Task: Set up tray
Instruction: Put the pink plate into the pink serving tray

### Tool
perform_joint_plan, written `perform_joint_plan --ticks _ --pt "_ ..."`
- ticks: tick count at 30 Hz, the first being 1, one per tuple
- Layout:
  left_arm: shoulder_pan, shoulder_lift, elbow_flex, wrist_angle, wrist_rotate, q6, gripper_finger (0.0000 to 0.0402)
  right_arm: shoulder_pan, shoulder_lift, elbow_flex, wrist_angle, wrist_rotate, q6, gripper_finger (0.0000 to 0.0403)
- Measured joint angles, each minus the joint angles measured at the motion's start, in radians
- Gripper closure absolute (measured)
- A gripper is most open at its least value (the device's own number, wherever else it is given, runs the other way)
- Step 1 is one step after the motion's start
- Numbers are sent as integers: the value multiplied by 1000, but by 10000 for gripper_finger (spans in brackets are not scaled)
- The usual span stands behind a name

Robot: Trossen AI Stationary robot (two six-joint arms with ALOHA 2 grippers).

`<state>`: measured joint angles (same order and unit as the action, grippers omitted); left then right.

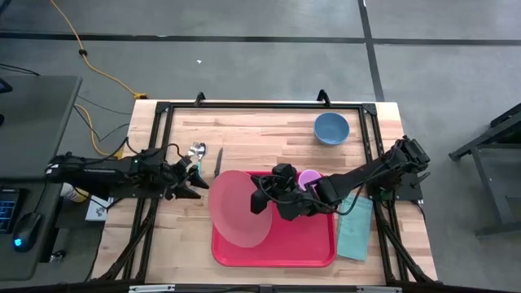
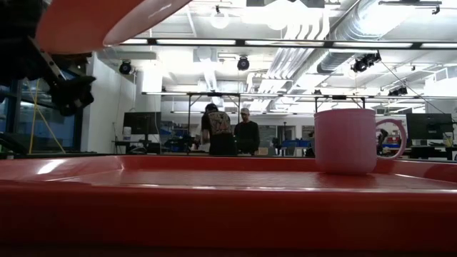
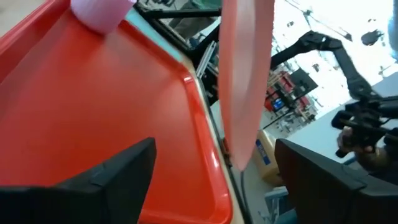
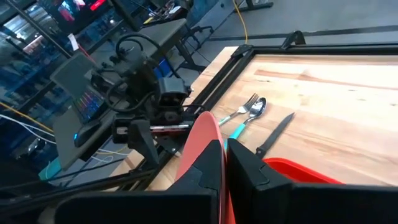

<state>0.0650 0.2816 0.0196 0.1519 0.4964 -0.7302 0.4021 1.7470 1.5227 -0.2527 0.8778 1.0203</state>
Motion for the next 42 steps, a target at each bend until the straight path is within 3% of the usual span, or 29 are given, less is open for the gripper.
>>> perform_joint_plan --ticks 4,12,19,28,32,37,42 --pt "0 84 0 148 -5 -12 58 -10 0 0 0 -22 -8 403" --pt "0 243 0 256 -8 -15 62 -23 0 0 46 -35 -56 403" --pt "0 379 0 509 -5 -38 65 -40 0 0 47 -47 -63 403" --pt "0 553 121 535 67 20 110 -73 0 0 102 -71 -119 403" --pt "0 616 168 534 75 53 177 -76 0 0 106 -76 -124 403" --pt "0 647 179 512 79 100 360 -74 0 1 115 -85 -126 403" --pt "1 648 179 500 90 138 372 -74 0 3 110 -88 -132 402"
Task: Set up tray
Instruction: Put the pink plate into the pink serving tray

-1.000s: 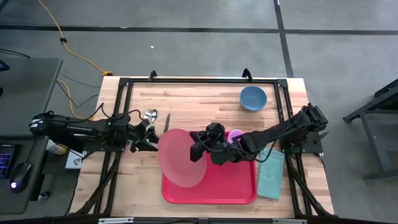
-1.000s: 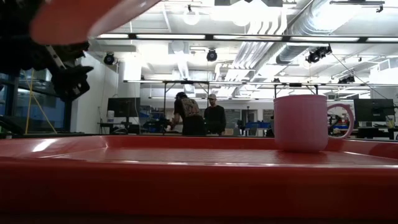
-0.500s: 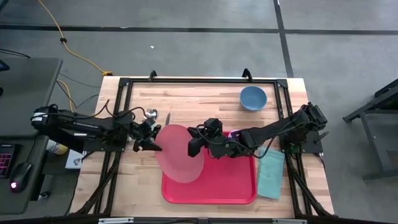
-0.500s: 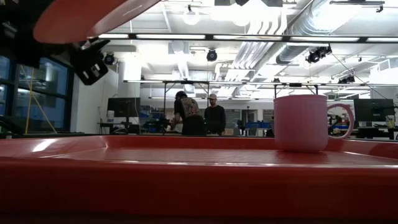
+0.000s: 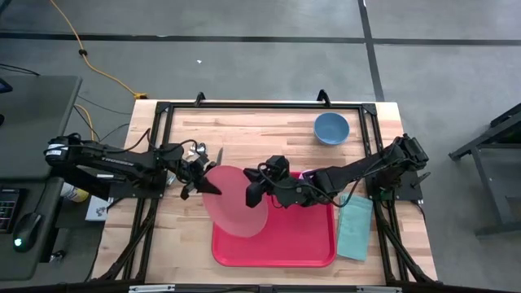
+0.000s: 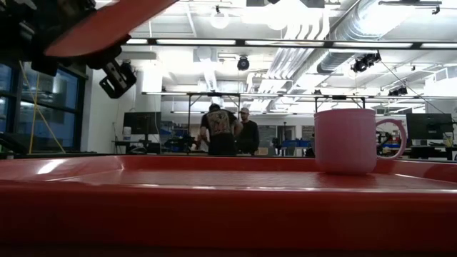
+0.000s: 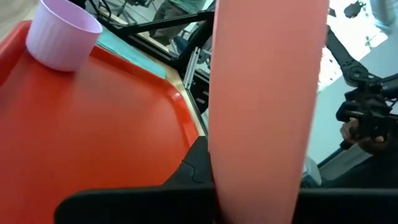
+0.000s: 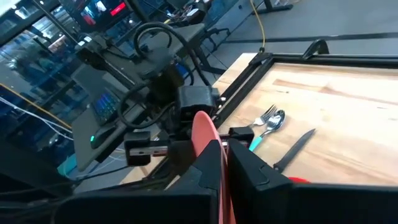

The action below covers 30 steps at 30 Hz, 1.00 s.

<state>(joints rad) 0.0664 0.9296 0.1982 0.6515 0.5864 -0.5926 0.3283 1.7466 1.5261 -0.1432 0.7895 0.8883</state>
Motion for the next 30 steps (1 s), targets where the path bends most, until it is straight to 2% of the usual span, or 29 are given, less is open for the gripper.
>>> perform_joint_plan --ticks 4,8,12,16,19,22,25,30 --pt "0 -3 0 -1 4 1 372 -2 -2 0 5 -2 -33 402" --pt "0 -4 0 4 16 6 372 -4 -10 -3 52 -39 -149 390" --pt "-3 -4 1 4 50 20 372 -9 -51 -3 100 -48 -262 347" --pt "-2 -4 1 -2 27 -24 372 -9 -137 -3 31 -22 -320 287" --pt "-2 -4 1 8 7 -126 372 -8 -218 -3 -83 24 -316 252" --pt "-3 -4 1 7 -17 -250 372 1 -295 -3 -221 81 -269 233" --pt "-16 8 2 5 -27 -333 372 24 -354 -3 -304 134 -266 230" --pt "-25 84 31 5 -59 -416 372 58 -427 -3 -330 228 -320 233"
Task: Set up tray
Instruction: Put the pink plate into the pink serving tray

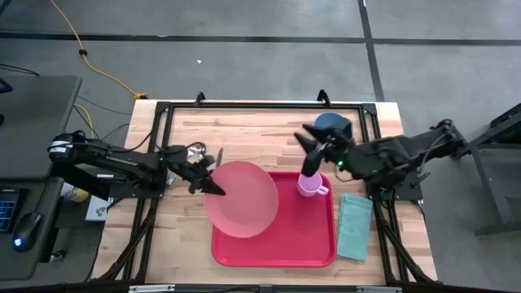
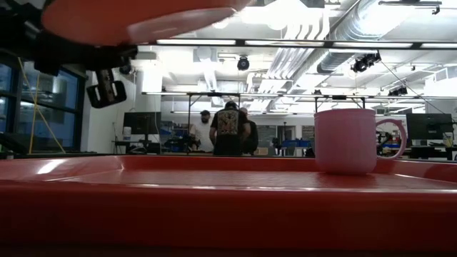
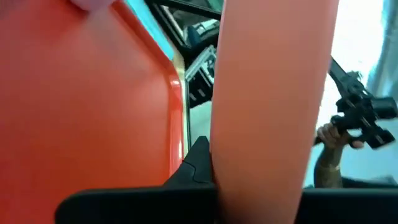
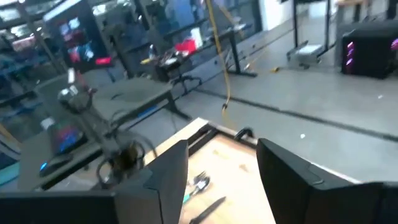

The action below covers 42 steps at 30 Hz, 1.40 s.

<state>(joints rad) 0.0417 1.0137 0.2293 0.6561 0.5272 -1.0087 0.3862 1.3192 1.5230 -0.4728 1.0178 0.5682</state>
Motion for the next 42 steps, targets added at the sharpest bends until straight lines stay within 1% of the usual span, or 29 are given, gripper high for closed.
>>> perform_joint_plan --ticks 3,10,12,14,18,21,26,29,32,37,42 --pt "-29 89 62 -3 1 -18 372 8 -17 0 -1 39 -30 234" --pt "-161 366 258 16 10 -18 372 8 -18 0 -2 58 -53 234" --pt "-195 438 289 81 10 -29 372 8 -18 0 -2 57 -53 234" --pt "-221 506 309 171 1 -73 372 10 -18 0 -2 55 -53 234" --pt "-244 641 349 383 -51 -160 372 22 -18 0 -2 59 -62 234" --pt "-246 727 389 444 -86 -205 372 33 -18 0 -1 66 -72 234" --pt "-246 825 464 439 -95 -236 372 62 -18 0 1 90 -79 234" --pt "-246 883 502 417 -120 -254 372 72 -18 0 1 91 -79 234" --pt "-246 921 535 410 -131 -264 372 81 -18 0 2 91 -80 234" --pt "-245 963 551 379 -166 -289 372 87 -18 0 8 90 -80 234" --pt "-245 974 549 321 -165 -317 372 87 -17 0 25 80 -90 234"
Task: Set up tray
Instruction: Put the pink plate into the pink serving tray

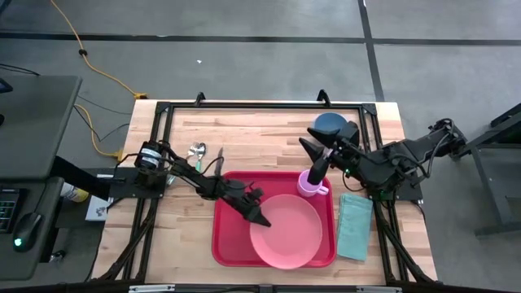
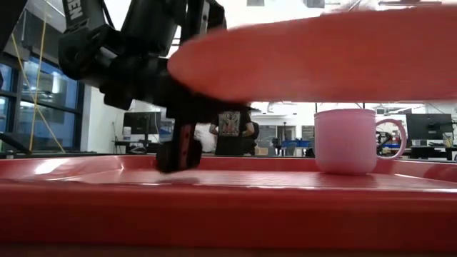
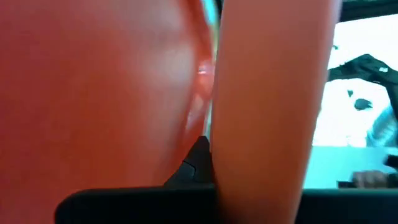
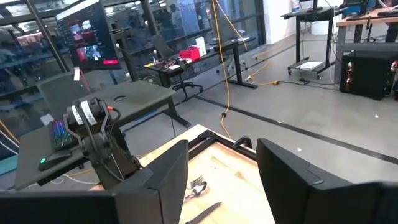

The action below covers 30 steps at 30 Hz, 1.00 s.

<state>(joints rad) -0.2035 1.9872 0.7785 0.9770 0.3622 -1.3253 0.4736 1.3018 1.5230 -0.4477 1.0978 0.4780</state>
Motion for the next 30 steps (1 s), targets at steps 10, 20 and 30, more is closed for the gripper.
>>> perform_joint_plan --ticks 10,20,30 --pt "-1 -2 2 -57 -114 -73 372 0 0 0 8 -11 -8 234" --pt "-9 -2 107 -250 -111 -31 372 0 0 0 8 -15 -11 234" --pt "-6 -2 111 -247 -143 -9 291 0 0 0 8 -16 -12 234"
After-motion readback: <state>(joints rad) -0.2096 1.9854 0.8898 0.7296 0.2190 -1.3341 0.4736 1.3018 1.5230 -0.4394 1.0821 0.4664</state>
